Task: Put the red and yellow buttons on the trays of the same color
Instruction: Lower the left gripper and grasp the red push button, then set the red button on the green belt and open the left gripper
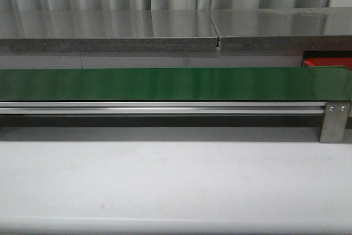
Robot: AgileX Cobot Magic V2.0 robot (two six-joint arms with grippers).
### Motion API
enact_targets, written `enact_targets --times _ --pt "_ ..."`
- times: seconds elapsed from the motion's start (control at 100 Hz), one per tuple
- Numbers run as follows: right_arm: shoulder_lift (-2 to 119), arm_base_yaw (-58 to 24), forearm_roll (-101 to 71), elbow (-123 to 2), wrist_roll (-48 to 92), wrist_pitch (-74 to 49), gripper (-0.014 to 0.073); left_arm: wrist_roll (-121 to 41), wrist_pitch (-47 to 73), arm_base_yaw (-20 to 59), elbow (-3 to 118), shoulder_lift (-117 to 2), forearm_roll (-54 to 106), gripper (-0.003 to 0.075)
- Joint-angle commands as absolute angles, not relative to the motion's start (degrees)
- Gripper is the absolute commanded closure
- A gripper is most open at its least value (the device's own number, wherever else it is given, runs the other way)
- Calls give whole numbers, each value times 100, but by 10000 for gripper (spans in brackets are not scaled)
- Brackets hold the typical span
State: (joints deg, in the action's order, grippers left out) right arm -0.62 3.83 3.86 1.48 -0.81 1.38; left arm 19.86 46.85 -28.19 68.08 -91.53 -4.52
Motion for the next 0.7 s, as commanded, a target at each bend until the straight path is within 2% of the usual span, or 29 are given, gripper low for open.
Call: enact_targets --times 0.0,0.33,0.69 --pt "-140 417 436 20 -66 603 662 1873 4656 -2705 7123 -8774 -448 587" --pt "-140 417 436 20 -66 603 662 1572 5352 -1894 8553 -8921 -448 586" --pt "-140 417 436 20 -66 603 662 1411 6007 -1087 9954 -10224 -427 586"
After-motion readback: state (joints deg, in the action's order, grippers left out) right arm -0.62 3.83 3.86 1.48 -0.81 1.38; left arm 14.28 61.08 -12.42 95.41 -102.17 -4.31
